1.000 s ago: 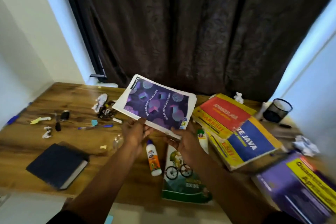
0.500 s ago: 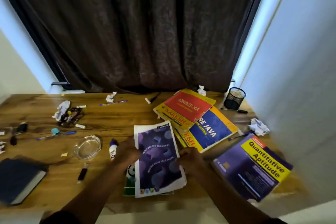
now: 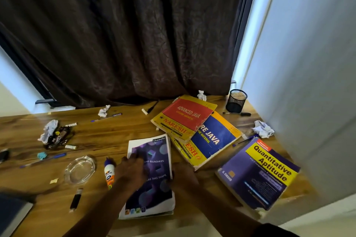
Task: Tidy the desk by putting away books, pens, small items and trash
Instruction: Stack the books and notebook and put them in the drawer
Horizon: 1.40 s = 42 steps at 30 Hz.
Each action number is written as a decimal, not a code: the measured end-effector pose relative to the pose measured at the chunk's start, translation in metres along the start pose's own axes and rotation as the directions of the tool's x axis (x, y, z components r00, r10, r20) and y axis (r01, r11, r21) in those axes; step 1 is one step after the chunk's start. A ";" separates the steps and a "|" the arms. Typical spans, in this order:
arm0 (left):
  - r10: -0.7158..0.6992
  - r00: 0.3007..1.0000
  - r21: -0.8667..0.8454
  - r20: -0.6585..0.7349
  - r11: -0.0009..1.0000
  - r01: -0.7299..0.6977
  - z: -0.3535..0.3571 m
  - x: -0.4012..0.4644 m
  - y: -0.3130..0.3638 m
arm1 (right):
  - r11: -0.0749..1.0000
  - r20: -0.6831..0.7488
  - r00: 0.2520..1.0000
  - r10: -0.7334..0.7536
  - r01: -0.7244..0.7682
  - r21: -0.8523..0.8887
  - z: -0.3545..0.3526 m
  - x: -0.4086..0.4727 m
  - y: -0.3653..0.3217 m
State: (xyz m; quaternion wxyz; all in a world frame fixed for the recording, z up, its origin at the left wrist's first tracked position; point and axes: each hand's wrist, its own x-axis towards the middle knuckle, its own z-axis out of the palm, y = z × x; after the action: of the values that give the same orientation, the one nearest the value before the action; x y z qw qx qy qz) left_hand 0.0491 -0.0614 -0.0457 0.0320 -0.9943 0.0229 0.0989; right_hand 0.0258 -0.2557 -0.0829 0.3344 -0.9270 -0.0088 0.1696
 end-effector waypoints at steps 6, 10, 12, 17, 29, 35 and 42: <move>-0.004 0.996 -0.040 -0.092 0.999 0.001 -0.018 0.038 -0.008 | 0.995 -0.133 0.986 0.100 -0.102 -0.011 -0.019 0.022 0.001; 0.057 0.992 -0.228 -0.113 0.970 -0.081 -0.028 0.086 -0.018 | 0.966 -0.322 0.912 0.253 -0.223 0.127 -0.047 0.040 0.003; 0.093 0.988 -0.303 -0.121 0.945 -0.125 -0.034 0.109 -0.017 | 0.959 -0.393 0.879 0.268 -0.204 0.199 -0.057 0.051 0.002; 0.118 0.990 -0.498 -0.082 0.856 -0.143 -0.047 0.156 0.001 | 0.931 -0.449 0.834 0.321 -0.192 0.310 -0.074 0.074 0.000; 0.111 0.911 -0.902 0.397 0.228 0.366 -0.063 0.201 0.035 | 0.893 -0.408 0.805 0.431 -0.315 0.322 -0.079 0.092 -0.006; 0.205 0.888 -0.909 0.411 0.158 0.385 -0.068 0.216 0.041 | 0.854 -0.374 0.800 0.470 -0.304 0.422 -0.081 0.085 -0.004; 0.187 0.928 -0.944 0.321 -0.019 0.330 -0.088 0.203 0.047 | 0.720 -0.345 0.728 0.593 -0.288 0.631 -0.092 0.080 -0.003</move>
State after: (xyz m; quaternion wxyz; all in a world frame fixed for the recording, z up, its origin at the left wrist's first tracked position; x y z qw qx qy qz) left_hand 0.2626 -0.1225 -0.0024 -0.6769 -0.6784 -0.1132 0.2621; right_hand 0.1308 -0.2999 -0.0395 0.5160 -0.7766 0.3611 -0.0171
